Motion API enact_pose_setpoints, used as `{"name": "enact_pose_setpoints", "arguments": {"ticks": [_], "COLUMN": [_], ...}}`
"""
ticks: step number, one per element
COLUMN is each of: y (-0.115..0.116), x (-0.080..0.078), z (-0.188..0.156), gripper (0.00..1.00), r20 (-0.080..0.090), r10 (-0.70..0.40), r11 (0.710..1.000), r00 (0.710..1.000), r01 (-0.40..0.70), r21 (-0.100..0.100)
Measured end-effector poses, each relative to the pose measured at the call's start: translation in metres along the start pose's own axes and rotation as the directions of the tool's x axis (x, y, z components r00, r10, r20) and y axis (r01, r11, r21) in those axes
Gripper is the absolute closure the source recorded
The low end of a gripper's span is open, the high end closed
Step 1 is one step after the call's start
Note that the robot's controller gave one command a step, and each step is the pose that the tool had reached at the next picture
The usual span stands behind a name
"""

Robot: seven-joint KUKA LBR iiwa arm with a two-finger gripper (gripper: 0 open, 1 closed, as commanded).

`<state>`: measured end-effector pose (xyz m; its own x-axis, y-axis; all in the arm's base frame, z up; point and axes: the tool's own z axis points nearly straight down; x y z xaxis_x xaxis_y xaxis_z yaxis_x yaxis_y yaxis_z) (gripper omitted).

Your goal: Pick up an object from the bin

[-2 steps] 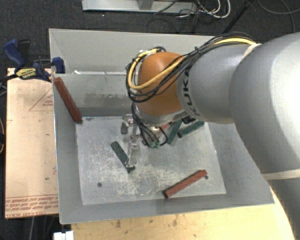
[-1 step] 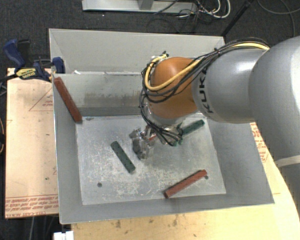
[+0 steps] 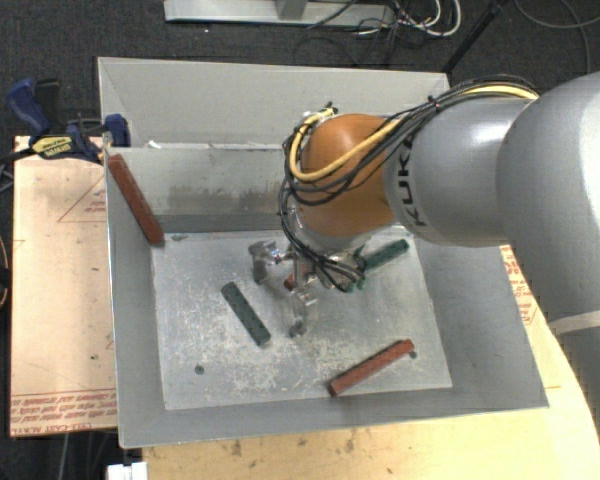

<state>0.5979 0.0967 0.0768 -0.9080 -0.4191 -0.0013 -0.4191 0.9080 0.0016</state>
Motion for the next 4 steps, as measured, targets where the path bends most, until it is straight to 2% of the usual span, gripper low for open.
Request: {"name": "enact_pose_setpoints", "arguments": {"ticks": [1,2,3,4], "y": [0.0,0.019,0.052,0.039], "x": [0.0,0.001,-0.01,-0.06], "z": [0.0,0.002,0.005,0.005], "gripper": [0.0,0.0,0.0,1.0], "r20": [0.0,0.0,0.002,0.004], "r10": [0.0,-0.058,-0.337,-0.43], "r11": [1.0,0.998,0.942,0.903], "r00": [1.0,0.998,0.942,0.903], "r01": [0.0,0.058,0.337,0.43], "r21": [0.0,0.004,-0.002,0.003]}}
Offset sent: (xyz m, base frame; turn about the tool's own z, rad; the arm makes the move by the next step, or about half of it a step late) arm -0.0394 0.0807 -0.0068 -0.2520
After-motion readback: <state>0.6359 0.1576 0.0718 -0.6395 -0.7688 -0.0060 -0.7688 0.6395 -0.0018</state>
